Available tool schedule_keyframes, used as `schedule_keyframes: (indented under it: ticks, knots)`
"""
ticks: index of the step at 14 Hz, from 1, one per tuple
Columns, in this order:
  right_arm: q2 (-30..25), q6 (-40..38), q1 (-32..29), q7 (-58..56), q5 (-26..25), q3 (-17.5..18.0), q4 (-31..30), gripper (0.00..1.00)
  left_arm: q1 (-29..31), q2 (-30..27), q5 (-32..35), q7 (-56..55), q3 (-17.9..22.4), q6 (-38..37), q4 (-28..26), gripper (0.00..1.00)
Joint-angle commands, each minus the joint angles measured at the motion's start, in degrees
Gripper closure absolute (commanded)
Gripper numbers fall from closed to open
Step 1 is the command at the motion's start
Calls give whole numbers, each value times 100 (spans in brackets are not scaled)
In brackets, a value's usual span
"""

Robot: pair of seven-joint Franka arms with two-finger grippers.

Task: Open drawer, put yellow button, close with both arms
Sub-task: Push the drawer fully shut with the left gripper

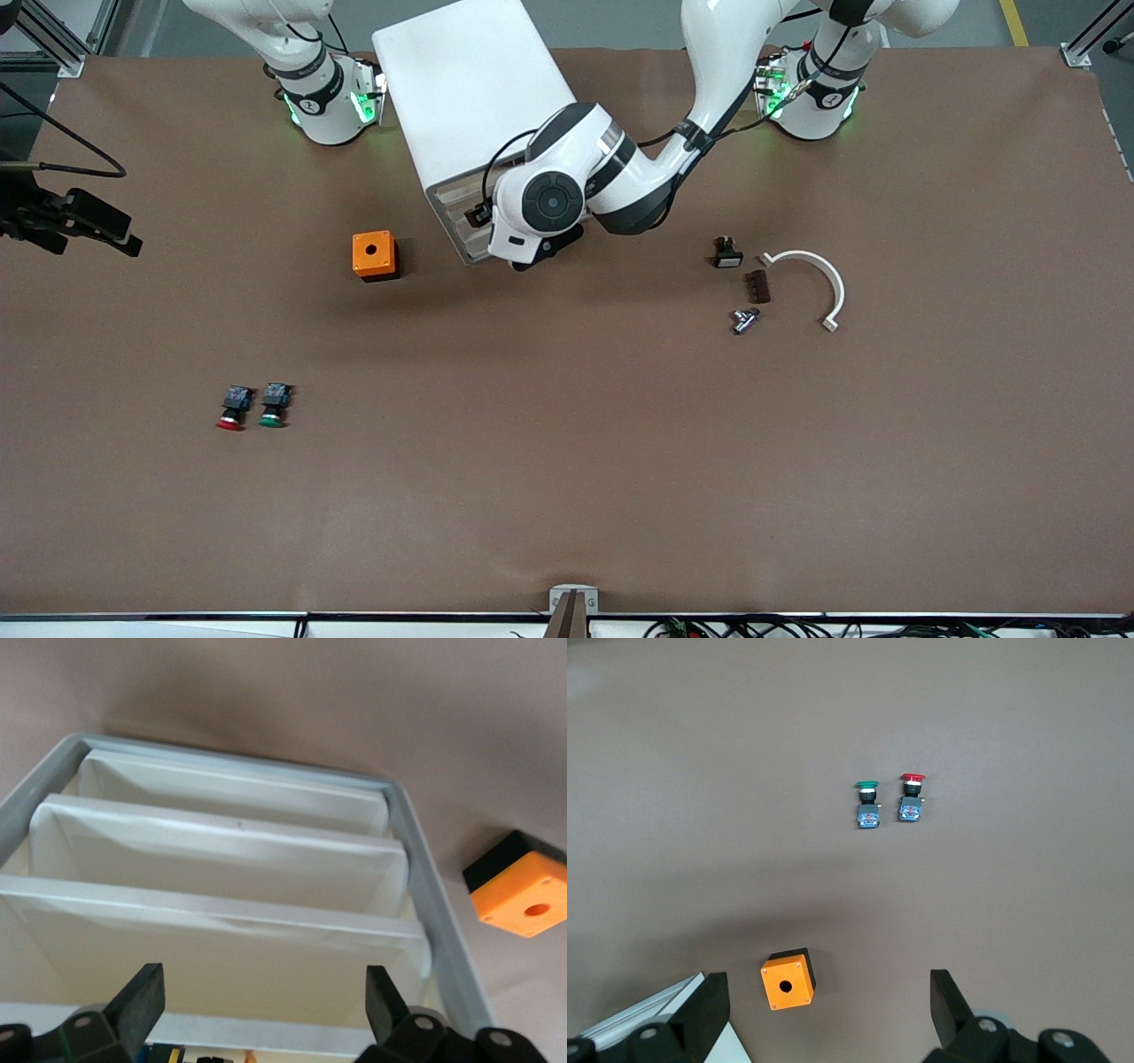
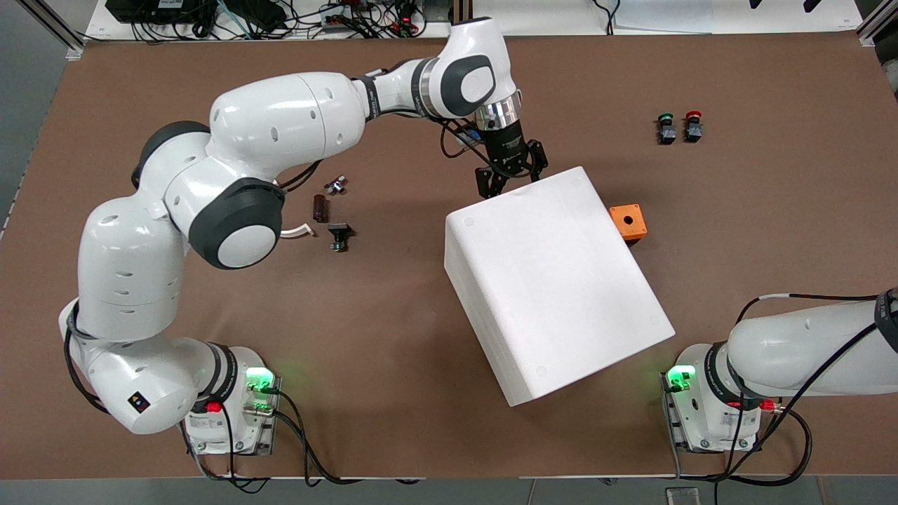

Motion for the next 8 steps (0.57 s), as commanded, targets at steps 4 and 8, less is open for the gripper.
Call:
schedule_keyframes:
  ticks: [4,8]
  knots:
    - [47,-52,-81,-317,-66,114,109,0,831,-600,822,83,-1,-23,-38,0]
    - [47,-52,-54,-379,-75,96,144,0,1771,-1504,1351,1028,-10,-278,-615,0]
